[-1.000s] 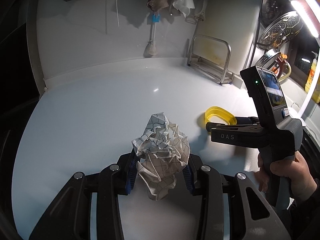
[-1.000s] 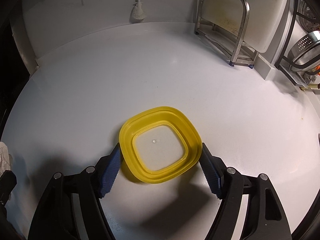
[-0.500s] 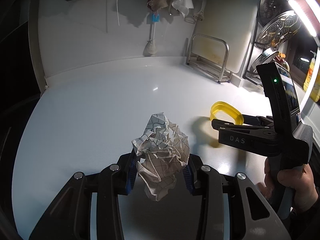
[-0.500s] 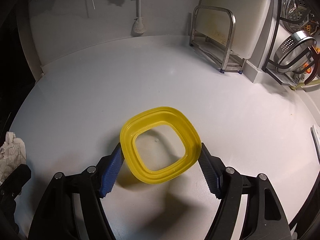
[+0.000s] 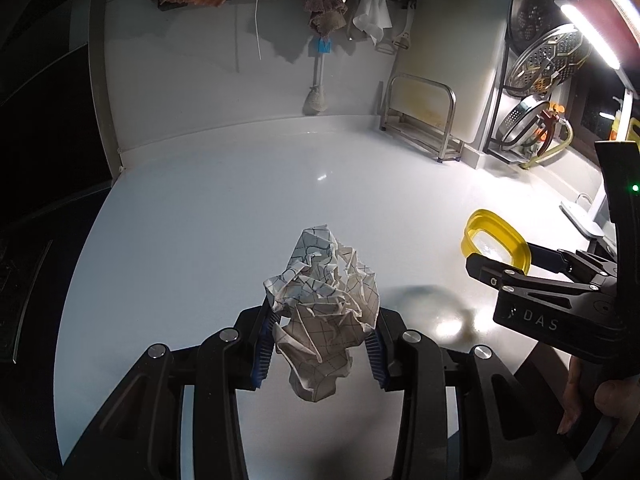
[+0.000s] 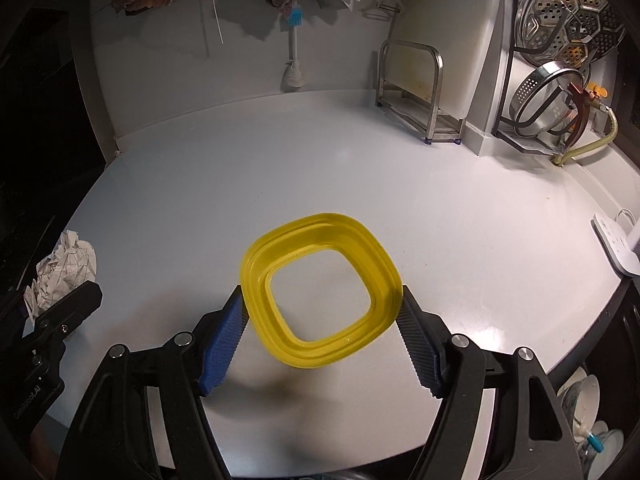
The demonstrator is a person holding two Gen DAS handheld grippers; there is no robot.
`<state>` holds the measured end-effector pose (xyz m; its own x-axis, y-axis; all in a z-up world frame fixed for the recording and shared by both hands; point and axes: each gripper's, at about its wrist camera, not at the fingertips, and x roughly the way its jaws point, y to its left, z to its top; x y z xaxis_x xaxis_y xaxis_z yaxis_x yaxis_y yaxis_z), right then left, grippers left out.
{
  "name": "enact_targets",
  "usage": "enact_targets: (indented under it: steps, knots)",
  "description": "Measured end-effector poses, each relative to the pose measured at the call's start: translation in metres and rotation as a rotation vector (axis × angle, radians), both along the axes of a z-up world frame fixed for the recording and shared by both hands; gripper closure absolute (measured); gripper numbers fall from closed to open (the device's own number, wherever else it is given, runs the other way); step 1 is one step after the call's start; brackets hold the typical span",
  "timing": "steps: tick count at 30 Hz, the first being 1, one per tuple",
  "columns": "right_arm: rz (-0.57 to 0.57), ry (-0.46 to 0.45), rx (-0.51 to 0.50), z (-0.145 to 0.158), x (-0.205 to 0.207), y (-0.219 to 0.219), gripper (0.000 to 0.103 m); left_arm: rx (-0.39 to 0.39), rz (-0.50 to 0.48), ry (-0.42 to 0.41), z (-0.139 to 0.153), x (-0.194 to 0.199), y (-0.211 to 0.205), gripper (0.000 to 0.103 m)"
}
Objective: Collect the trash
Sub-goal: 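Carry the paper and yellow container over the basket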
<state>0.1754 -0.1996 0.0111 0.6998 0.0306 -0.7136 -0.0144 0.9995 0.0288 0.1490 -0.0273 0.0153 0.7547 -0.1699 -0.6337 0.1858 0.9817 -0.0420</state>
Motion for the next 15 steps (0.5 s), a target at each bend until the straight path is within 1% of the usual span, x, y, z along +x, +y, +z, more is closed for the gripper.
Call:
enact_targets:
  steps: [2,7,11,15]
  knots:
    - [-0.011,-0.002,-0.004,0.0,-0.019,0.003,0.032,-0.007,-0.004,0.011,0.001,-0.01,0.004,0.065]
    - [-0.055,0.001,0.024,-0.006,-0.067,0.002,0.032,-0.004,-0.018,0.019,0.001,-0.04,0.007,0.065]
    - [-0.108,-0.005,0.075,-0.01,-0.11,-0.003,0.032,0.003,-0.036,0.022,0.0,-0.064,0.006,0.065]
    - [-0.151,-0.021,0.078,-0.013,-0.152,-0.005,0.032,-0.005,-0.057,0.03,0.0,-0.087,0.001,0.065]
